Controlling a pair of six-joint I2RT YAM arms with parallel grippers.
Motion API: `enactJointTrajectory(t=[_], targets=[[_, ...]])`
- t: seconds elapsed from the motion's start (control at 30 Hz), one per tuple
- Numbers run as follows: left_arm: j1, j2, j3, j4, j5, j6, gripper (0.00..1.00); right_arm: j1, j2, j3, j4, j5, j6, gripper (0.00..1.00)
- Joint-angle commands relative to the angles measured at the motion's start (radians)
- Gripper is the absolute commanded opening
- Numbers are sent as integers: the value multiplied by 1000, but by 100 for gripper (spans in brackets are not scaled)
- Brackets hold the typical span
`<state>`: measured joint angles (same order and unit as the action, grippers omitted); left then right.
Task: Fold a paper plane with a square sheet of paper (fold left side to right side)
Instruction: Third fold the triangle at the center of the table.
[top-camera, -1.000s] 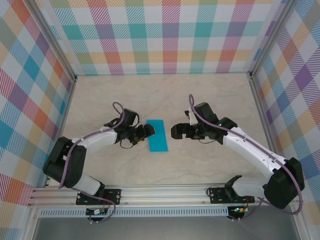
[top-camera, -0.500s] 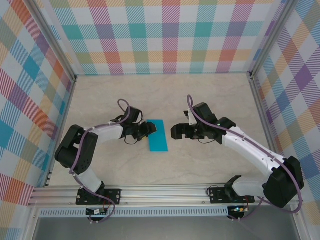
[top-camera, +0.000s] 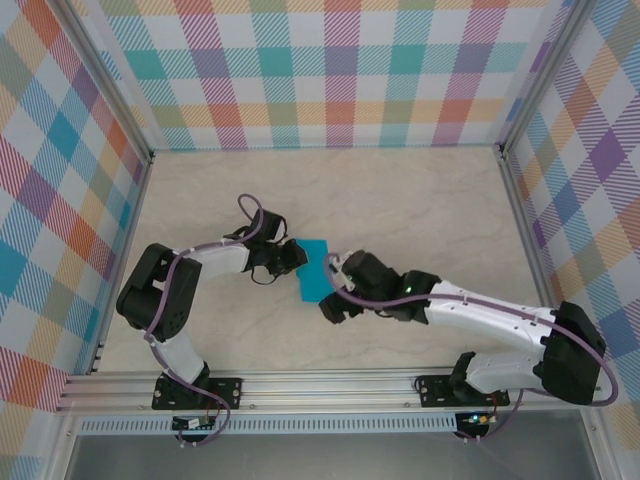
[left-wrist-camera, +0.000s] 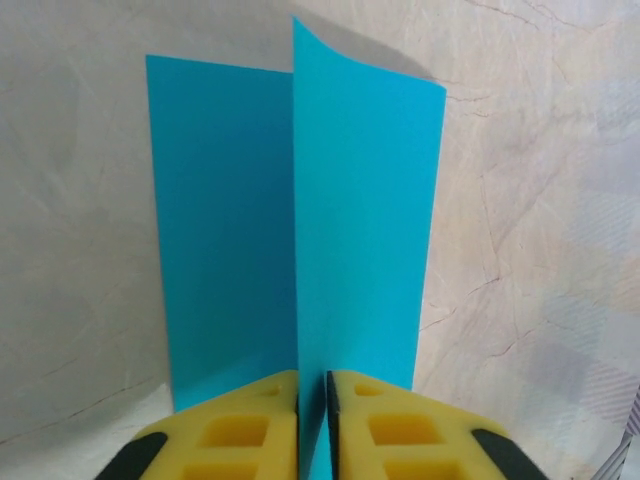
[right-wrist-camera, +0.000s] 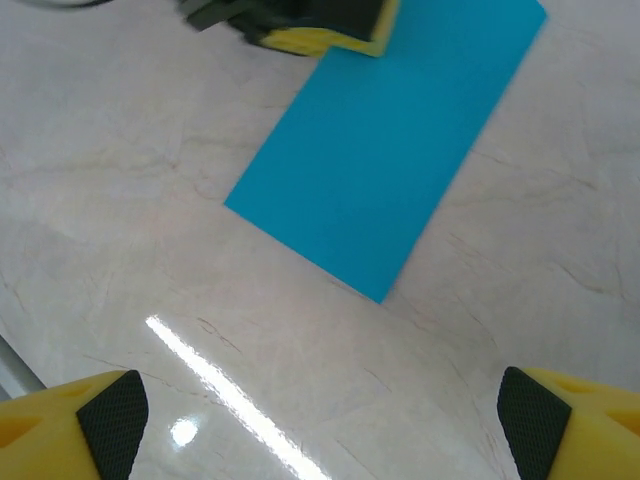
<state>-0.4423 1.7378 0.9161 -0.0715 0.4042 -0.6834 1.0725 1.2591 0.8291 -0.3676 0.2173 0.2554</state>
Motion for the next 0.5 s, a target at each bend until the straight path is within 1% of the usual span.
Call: enactJointTrajectory(t=[0.0,0.1,0.17,0.27,0.3,0.47], targets=[[17,12,26,-1,20,15,12,119,72,-62,242,214,-193,93],[17,10,29,-5,20,15,9,176,191,-44,294,300,-275,92],[18,9,29,-7,25,16,9,193,255,-23,310,330,-316,93],[17,8,29,-10,26,19,8,196,323,5,340,331,-344,93],[17,8,28,-10,25,17,8,196,345,18,346,331,-386,92],[17,8,29,-8,29,15,7,196,453,83,367,343,-438,88]])
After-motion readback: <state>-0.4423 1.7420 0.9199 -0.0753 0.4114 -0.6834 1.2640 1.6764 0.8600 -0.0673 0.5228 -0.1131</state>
